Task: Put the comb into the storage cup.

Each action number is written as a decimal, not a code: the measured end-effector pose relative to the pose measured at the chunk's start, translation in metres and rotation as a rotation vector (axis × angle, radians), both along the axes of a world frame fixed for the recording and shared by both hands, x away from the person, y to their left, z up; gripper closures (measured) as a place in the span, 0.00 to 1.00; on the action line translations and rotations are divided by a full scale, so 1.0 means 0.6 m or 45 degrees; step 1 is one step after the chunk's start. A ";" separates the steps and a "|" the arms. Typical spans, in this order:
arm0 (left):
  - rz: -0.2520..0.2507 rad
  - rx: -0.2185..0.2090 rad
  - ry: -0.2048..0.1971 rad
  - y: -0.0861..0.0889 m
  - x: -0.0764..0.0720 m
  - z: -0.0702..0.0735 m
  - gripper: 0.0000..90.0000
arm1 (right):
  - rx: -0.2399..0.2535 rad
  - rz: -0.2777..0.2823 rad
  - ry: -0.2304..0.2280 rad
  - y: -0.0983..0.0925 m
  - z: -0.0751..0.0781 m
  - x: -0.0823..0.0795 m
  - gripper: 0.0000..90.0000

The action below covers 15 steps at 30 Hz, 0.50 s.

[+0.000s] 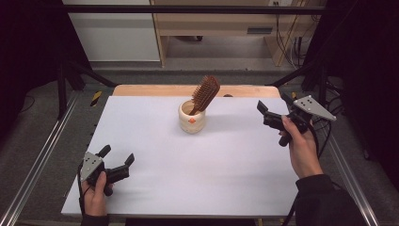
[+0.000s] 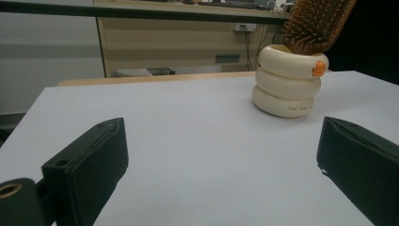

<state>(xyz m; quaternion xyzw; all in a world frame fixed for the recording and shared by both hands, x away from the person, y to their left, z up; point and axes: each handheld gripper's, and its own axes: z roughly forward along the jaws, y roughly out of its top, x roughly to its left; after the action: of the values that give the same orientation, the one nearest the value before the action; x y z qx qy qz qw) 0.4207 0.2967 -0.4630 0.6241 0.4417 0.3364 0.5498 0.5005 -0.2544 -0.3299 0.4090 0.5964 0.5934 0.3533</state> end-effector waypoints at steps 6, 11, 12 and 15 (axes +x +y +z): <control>-0.011 -0.011 0.000 0.001 -0.004 0.001 0.03 | -0.029 -0.013 0.017 -0.015 -0.025 -0.021 0.05; -0.009 -0.033 0.007 0.007 -0.007 0.001 0.03 | -0.058 -0.020 0.028 -0.027 -0.046 -0.039 0.05; -0.006 -0.038 0.007 0.009 -0.008 0.001 0.03 | -0.062 -0.020 0.032 -0.030 -0.050 -0.043 0.05; -0.002 -0.042 -0.002 0.012 -0.011 0.004 0.03 | -0.060 -0.028 0.032 -0.039 -0.062 -0.056 0.05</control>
<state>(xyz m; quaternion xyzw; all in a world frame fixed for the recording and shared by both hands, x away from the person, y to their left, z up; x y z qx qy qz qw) 0.4143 0.3041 -0.4609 0.6150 0.4463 0.3291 0.5606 0.4667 -0.2776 -0.3671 0.4145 0.6102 0.5700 0.3619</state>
